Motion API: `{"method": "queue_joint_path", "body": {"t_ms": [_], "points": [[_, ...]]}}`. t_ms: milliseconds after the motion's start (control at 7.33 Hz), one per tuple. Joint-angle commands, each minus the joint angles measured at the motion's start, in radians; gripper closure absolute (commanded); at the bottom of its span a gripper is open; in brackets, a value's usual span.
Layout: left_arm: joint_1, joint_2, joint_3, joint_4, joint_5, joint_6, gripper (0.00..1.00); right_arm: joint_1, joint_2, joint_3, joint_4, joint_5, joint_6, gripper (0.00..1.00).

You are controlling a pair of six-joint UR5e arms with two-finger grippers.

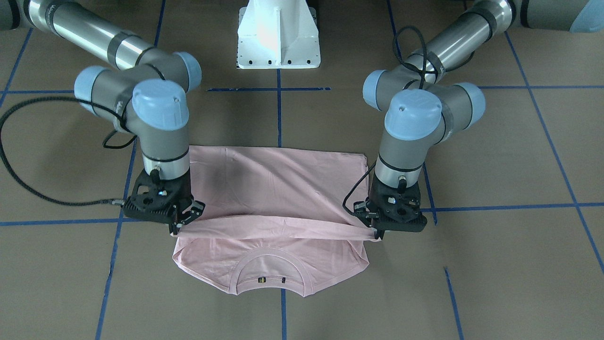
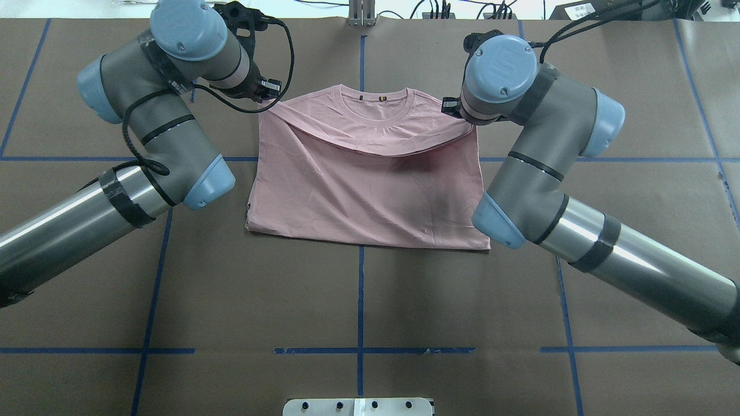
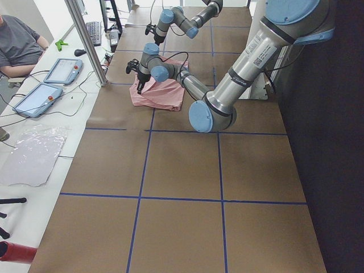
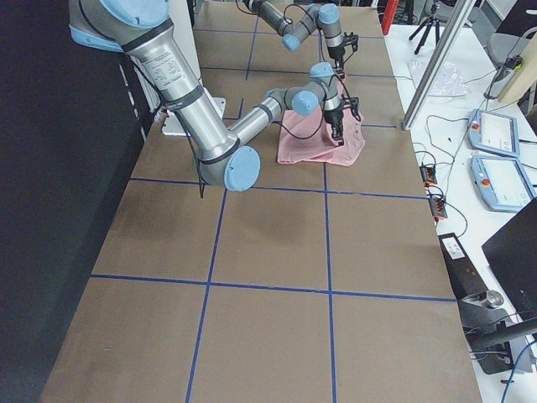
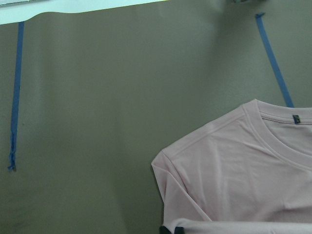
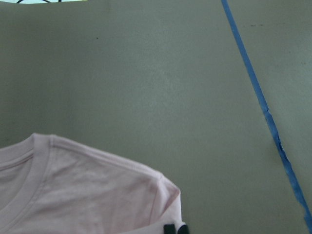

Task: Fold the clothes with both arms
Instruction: 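Open both grippers on the folded hem and raise them away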

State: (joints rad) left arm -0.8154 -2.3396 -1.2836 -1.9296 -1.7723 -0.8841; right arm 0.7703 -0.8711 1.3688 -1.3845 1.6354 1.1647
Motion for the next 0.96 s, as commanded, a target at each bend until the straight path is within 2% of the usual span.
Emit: {"method": "queue_joint_path", "body": {"t_ms": [0, 273, 410, 546, 683, 819], "points": [[-0.010, -0.026, 0.121, -0.113, 0.020, 0.034, 0.00, 0.047, 0.027, -0.200, 0.156, 0.006, -0.052, 0.01], [-0.040, -0.020, 0.103, -0.117, 0.010, 0.112, 0.00, 0.070, 0.034, -0.185, 0.157, 0.075, -0.139, 0.00], [-0.041, -0.001, 0.054, -0.115, 0.001, 0.116, 0.00, 0.081, 0.021, -0.154, 0.156, 0.130, -0.173, 0.00], [-0.033, 0.087, -0.074, -0.117, -0.025, 0.114, 0.00, 0.081, 0.002, -0.110, 0.154, 0.162, -0.190, 0.00], [0.008, 0.205, -0.253, -0.114, -0.029, 0.100, 0.00, 0.081, -0.043, -0.043, 0.154, 0.162, -0.191, 0.00], [0.059, 0.311, -0.378, -0.115, -0.032, 0.076, 0.00, 0.081, -0.075, 0.010, 0.150, 0.162, -0.189, 0.00]]}}
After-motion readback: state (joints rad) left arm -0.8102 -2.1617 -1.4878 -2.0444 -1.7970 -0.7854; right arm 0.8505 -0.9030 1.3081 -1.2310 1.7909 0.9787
